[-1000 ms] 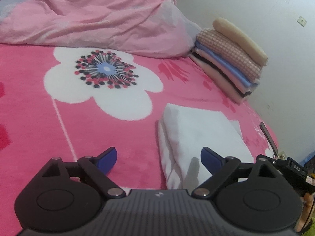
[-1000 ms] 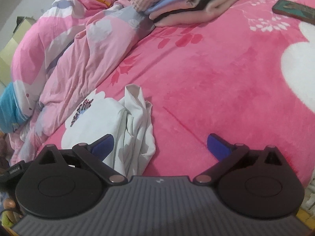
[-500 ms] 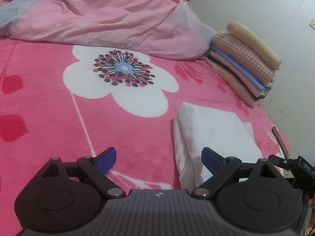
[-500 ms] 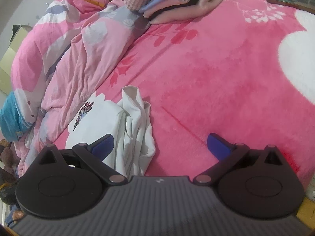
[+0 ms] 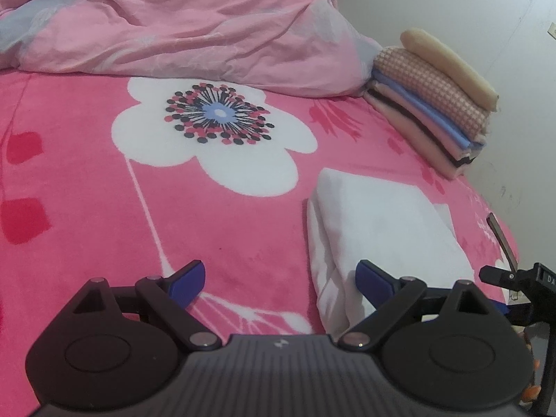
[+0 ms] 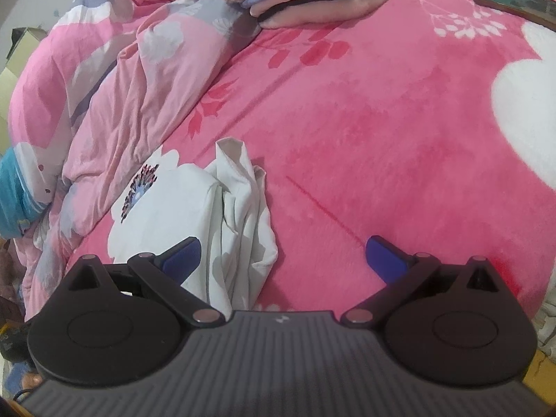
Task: Fold clothes
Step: 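Position both open grippers around the folded white shirt bundle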
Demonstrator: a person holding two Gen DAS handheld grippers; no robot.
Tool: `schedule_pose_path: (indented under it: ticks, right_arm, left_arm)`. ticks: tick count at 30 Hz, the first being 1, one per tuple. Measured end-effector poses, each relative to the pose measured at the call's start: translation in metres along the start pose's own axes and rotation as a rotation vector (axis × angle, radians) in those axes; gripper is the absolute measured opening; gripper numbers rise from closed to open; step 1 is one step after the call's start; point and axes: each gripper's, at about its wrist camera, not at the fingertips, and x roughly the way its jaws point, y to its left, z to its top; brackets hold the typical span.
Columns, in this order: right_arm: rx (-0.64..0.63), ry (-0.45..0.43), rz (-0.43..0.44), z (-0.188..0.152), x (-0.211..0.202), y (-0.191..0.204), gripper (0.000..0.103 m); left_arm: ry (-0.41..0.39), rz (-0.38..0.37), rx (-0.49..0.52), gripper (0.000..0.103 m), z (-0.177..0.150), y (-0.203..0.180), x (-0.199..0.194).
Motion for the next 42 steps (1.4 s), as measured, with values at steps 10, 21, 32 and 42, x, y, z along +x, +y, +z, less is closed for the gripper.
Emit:
schedule_pose_path:
  ticks: [10,21,32,42]
  right_arm:
    - [-0.095,0.029,-0.067,-0.007,0.003,0.016,0.102]
    - [0.127,0.062,0.357,0.015,0.0,-0.027,0.102]
    - [0.108,0.196,0.339,0.039,0.05,-0.009,0.102]
    - [0.054,0.302,0.471,0.041,0.064,0.001,0.102]
  left_arm:
    - [-0.008,-0.005,-0.008,0.094,-0.001,0.001,0.0]
    - [0.015,-0.203,-0.018,0.094,0.011,-0.007,0.011]
    - [0.146,-0.298,-0.073,0.099,0.021,-0.002,0.047]
    - [0.165,-0.393,-0.08,0.096,0.026,-0.003,0.064]
